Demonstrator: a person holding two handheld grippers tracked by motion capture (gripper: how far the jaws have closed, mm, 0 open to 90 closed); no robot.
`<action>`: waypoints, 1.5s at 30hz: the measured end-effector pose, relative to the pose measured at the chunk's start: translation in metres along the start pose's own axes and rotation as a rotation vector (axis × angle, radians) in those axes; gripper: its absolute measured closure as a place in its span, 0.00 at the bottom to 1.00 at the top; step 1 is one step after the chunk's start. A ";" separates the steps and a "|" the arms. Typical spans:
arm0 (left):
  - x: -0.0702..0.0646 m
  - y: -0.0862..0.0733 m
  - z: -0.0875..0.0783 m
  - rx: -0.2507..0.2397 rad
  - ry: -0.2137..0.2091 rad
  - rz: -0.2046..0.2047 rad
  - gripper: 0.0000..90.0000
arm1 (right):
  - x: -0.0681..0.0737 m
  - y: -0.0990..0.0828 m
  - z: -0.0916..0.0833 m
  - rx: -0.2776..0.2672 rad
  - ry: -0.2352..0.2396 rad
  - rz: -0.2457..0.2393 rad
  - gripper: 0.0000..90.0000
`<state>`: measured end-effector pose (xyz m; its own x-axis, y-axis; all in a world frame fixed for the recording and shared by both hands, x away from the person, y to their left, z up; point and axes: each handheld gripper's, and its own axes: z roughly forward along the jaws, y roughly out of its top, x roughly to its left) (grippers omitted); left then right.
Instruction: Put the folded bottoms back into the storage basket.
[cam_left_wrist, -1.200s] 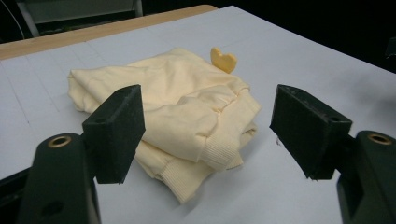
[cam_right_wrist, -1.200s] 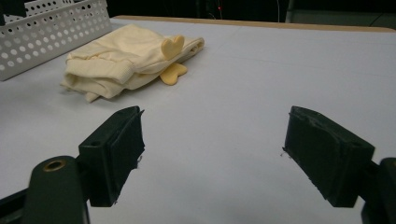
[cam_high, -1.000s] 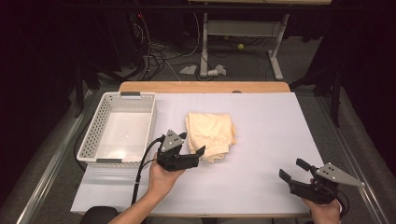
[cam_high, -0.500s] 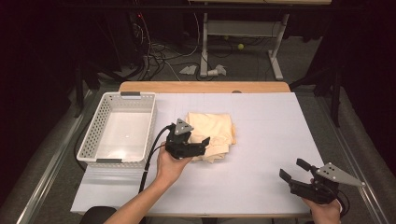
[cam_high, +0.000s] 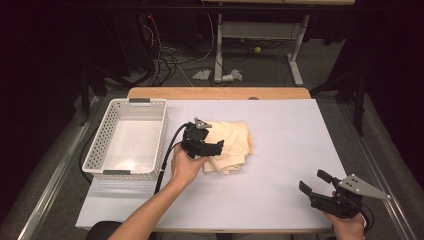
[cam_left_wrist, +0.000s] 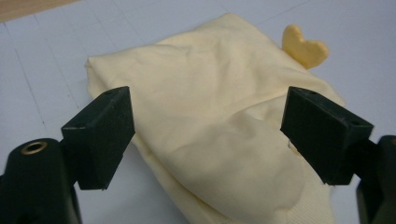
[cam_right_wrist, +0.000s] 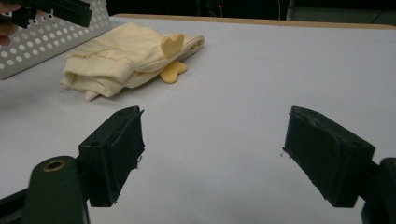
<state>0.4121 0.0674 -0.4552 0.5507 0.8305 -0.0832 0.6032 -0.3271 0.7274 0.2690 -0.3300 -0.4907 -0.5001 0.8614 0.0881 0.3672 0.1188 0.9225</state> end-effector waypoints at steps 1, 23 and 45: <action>0.001 0.001 0.001 0.008 0.004 -0.003 0.18 | 0.000 0.000 0.000 0.000 0.000 0.000 0.23; 0.026 0.017 0.041 0.150 0.031 -0.122 0.18 | -0.001 0.000 0.001 0.003 0.003 0.002 0.23; 0.040 0.011 0.072 0.280 -0.034 -0.229 0.16 | -0.001 -0.001 0.001 0.007 -0.003 0.003 0.23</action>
<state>0.4827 0.0642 -0.4994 0.3993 0.8826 -0.2480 0.8451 -0.2495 0.4728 0.2699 -0.3305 -0.4916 -0.4963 0.8635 0.0900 0.3743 0.1193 0.9196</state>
